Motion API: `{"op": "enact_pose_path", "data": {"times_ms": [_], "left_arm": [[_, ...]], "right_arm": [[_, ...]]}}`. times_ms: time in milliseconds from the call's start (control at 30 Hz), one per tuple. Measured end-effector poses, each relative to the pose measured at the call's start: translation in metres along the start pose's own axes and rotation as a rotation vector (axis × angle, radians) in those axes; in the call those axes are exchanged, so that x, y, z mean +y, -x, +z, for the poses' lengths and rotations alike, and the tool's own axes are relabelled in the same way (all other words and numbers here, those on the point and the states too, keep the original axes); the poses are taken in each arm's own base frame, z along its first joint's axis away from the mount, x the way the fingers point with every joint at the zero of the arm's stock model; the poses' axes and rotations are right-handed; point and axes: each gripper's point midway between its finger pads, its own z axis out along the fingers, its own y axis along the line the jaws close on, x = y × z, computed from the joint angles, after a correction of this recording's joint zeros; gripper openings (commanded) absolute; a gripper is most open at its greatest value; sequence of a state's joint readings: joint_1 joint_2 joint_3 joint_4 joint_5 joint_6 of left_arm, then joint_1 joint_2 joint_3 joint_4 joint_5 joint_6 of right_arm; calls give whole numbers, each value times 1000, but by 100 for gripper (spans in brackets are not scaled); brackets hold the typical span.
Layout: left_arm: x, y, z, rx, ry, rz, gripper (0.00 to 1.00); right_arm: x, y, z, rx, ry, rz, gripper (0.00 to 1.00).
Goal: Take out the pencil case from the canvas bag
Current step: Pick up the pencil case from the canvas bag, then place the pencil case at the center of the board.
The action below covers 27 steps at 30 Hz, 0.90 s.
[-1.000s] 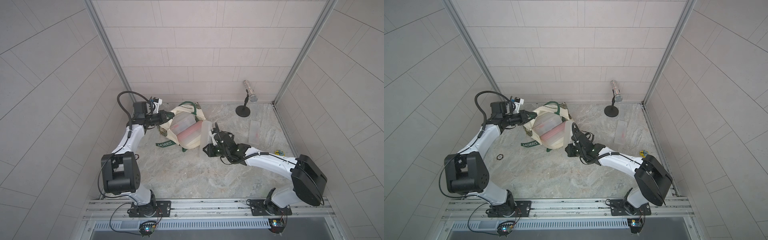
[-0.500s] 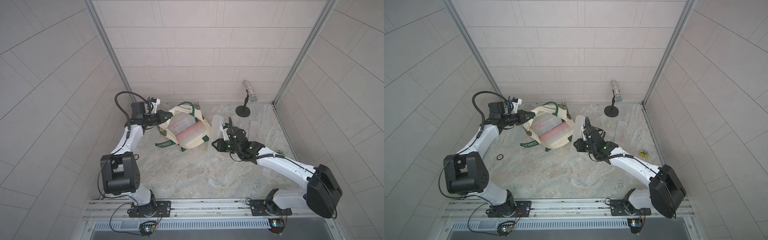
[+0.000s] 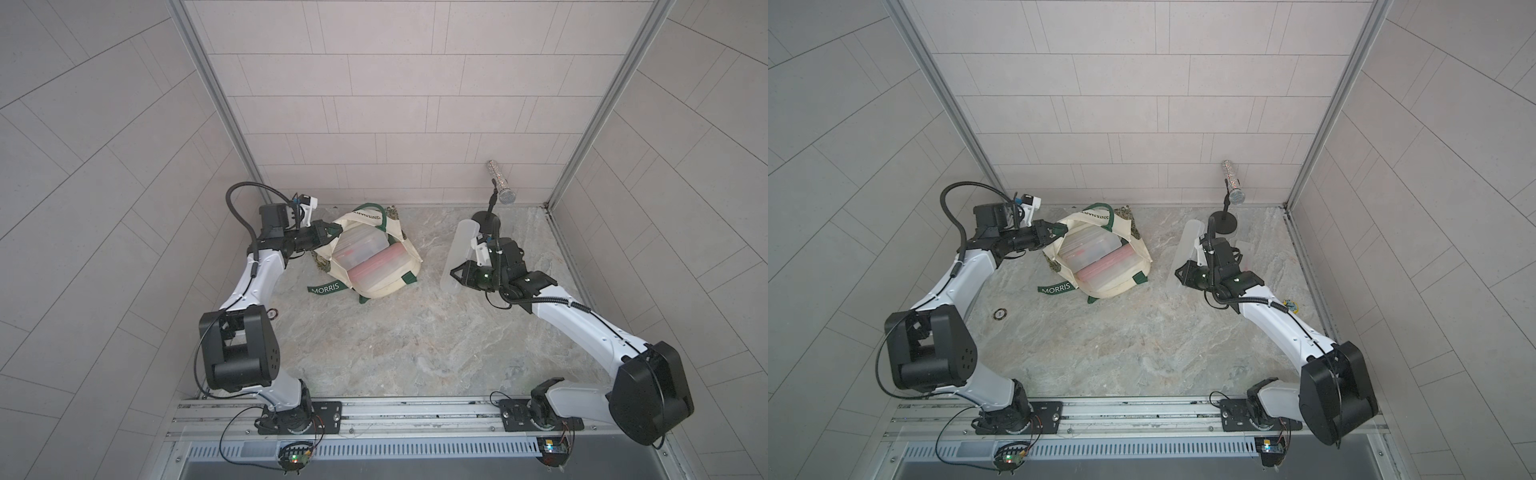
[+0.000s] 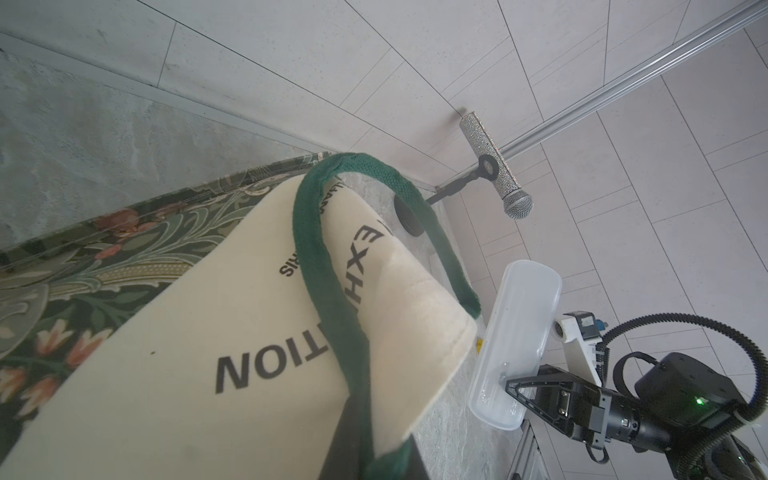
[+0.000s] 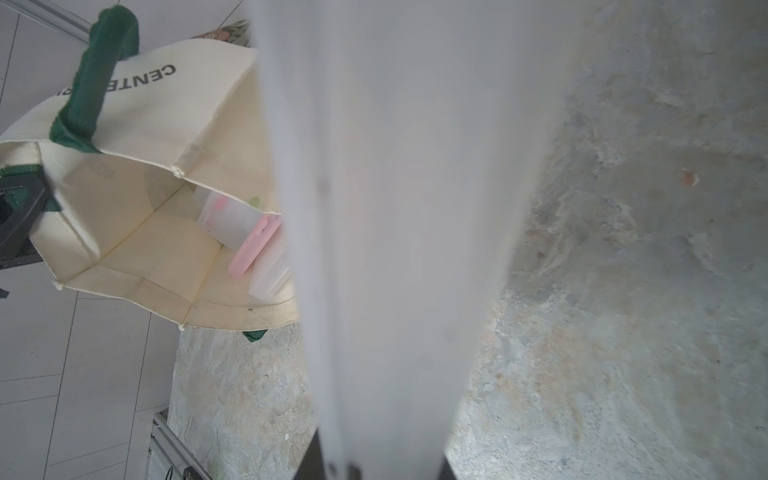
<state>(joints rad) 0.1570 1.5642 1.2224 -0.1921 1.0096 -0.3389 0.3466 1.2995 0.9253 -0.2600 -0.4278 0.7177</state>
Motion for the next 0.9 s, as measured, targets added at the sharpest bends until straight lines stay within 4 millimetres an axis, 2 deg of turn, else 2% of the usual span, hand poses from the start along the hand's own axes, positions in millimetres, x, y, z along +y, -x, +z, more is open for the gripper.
{"op": "enact_pose_path", "data": {"times_ms": [333, 733, 900], "left_arm": [[0, 0, 0, 2, 1, 11, 0], [0, -4, -5, 22, 16, 48, 0], [-1, -6, -10, 23, 36, 65, 0]], "right_arm": [[-18, 22, 19, 79, -32, 39, 0], [-76, 15, 46, 190, -87, 184, 0], [-93, 7, 60, 242, -97, 224, 0]]}}
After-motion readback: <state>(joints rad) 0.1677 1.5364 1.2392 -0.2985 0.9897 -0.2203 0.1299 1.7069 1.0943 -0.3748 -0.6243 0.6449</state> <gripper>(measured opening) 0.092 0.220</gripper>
